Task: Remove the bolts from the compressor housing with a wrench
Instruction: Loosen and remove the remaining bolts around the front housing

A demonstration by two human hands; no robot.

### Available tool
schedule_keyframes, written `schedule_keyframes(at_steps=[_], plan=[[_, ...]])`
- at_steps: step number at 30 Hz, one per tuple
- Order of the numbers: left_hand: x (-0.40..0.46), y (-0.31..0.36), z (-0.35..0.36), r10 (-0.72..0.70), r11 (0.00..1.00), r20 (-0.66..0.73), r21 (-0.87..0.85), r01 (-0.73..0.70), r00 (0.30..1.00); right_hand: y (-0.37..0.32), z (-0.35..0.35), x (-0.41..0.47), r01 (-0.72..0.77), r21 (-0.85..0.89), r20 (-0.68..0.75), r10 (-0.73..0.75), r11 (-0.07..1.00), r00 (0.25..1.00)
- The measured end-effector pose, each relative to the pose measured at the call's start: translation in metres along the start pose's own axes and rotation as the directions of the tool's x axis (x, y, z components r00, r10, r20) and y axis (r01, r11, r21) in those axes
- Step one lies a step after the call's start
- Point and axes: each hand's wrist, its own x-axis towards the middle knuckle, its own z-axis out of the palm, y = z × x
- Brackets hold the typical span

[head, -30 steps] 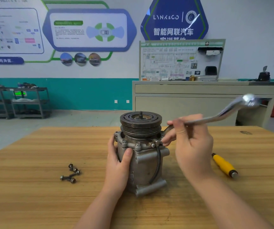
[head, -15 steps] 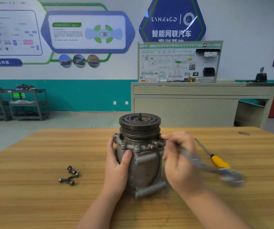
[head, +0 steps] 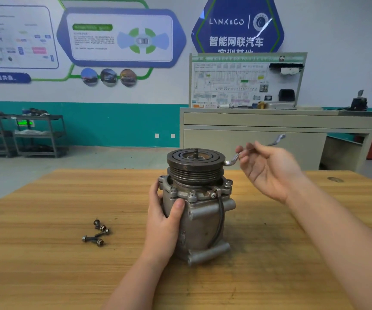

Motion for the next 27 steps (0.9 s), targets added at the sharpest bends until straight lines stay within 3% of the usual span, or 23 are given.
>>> schedule_keyframes(at_steps=[2, 6, 13, 15, 18, 19, 20, 21, 22, 24, 26, 27], plan=[[0.0, 0.0, 0.0, 0.0, 1.0, -0.002, 0.005, 0.0, 1.0, 0.002, -0.001, -0.009, 0.177, -0.09, -0.005, -0.178, 0.98, 0.984], [-0.003, 0.004, 0.001, -0.005, 1.0, 0.001, 0.007, 0.005, 1.0, 0.018, -0.001, -0.024, 0.492, -0.412, 0.068, -0.512, 0.767, 0.856], [-0.002, 0.005, 0.002, -0.003, 1.0, -0.01, 0.01, 0.003, 1.0, 0.034, -0.001, -0.039, 0.65, -0.551, 0.352, -0.561, 0.523, 0.75], [-0.001, 0.004, 0.002, 0.004, 1.0, -0.019, 0.015, -0.004, 1.0, 0.037, 0.0, -0.044, 0.725, -0.635, 0.505, -0.568, 0.267, 0.65], [0.0, 0.004, 0.003, 0.009, 1.0, -0.024, 0.01, -0.009, 1.0, 0.045, -0.008, -0.048, 0.742, -0.505, 0.831, -0.481, -0.441, 0.28], [0.0, 0.004, 0.003, 0.003, 1.0, -0.016, 0.003, -0.003, 1.0, 0.049, -0.014, -0.049, 0.7, -0.443, 0.874, -0.444, -0.56, 0.198], [0.0, 0.004, 0.003, 0.0, 1.0, -0.011, 0.005, 0.001, 1.0, 0.055, -0.021, -0.05, 0.688, -0.436, 0.871, -0.463, -0.58, 0.162], [0.0, 0.004, 0.002, 0.001, 1.0, -0.01, 0.015, 0.0, 1.0, 0.062, -0.029, -0.052, 0.704, -0.482, 0.824, -0.543, -0.521, 0.163], [-0.001, 0.003, 0.002, 0.001, 1.0, -0.011, 0.027, -0.001, 1.0, 0.067, -0.033, -0.054, 0.759, -0.551, 0.721, -0.656, -0.347, 0.224], [0.0, 0.003, 0.002, -0.003, 1.0, -0.01, 0.031, 0.003, 1.0, 0.069, -0.03, -0.054, 0.808, -0.551, 0.376, -0.802, 0.21, 0.464], [0.0, 0.002, 0.002, -0.003, 1.0, -0.011, 0.031, 0.003, 1.0, 0.061, -0.021, -0.039, 0.658, -0.323, -0.018, -0.699, 0.68, 0.714], [0.0, 0.002, 0.002, -0.003, 0.999, -0.011, 0.033, 0.003, 1.0, 0.053, -0.019, -0.028, 0.529, -0.177, -0.129, -0.552, 0.83, 0.823]])
